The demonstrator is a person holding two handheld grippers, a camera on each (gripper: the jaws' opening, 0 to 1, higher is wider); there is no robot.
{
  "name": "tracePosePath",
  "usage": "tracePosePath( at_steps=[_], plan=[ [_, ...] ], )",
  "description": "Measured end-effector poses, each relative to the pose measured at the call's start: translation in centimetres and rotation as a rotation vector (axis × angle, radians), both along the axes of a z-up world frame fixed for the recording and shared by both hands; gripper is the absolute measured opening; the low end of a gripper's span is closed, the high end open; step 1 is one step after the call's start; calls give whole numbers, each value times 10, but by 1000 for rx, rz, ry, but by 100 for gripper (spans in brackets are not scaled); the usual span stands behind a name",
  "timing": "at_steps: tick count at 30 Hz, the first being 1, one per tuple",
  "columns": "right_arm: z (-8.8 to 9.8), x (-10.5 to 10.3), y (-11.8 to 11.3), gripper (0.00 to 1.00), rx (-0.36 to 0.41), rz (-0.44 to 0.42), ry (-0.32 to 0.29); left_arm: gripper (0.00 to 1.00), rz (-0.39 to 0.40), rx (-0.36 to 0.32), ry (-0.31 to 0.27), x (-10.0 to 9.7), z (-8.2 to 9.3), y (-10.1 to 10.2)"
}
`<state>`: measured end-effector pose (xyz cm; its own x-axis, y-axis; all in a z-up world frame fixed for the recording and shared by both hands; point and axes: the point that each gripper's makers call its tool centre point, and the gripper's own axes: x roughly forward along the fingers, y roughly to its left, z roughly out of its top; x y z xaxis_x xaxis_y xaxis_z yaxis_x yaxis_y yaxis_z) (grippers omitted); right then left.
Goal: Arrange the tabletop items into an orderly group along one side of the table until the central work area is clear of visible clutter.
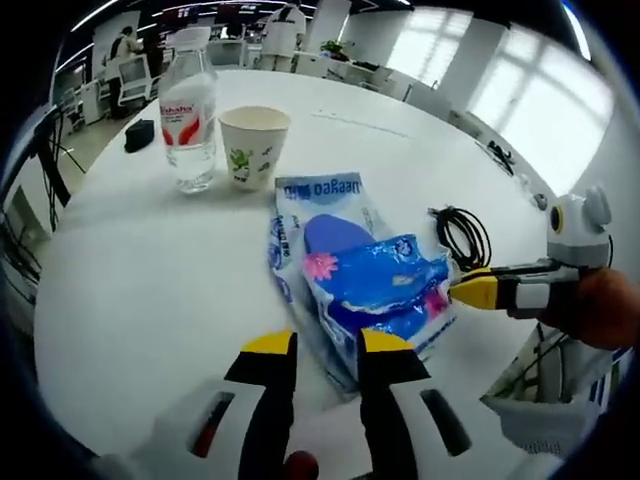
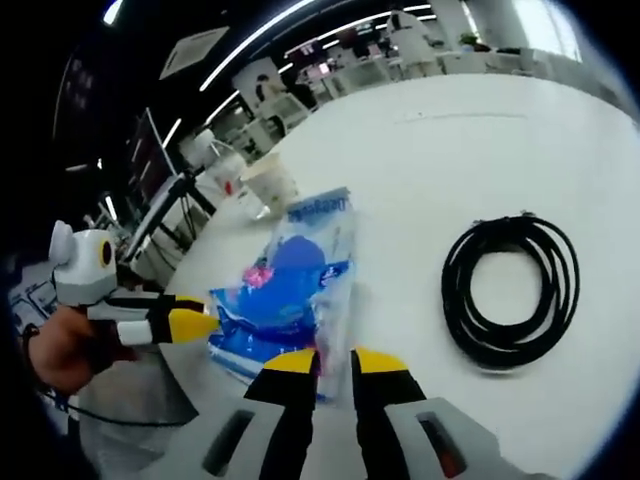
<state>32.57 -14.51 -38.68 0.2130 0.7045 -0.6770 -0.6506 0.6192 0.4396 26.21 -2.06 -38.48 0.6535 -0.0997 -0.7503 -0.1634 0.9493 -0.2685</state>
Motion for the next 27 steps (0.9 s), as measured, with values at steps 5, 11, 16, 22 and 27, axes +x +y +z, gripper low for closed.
tracePosePath(
  at_steps=[5, 11, 16, 22, 27],
  plan=[
    [0, -4, 2, 10, 5, 7, 6, 19, -8, 7, -13, 2, 3, -2],
    [-4, -3, 7, 5, 13, 19, 14, 7, -8, 16, -9, 3, 0, -1],
    [4, 2, 10, 0, 10, 60, -23, 0, -34, 22, -47, 17, 13, -10],
    [11, 23, 2, 0, 41, 25, -34, 0, -68, 24, -70, 33, 26, -19],
    [17, 39, -11, 0, 53, -16, -49, 0, -110, 26, -83, 53, 29, -30]
  ],
)
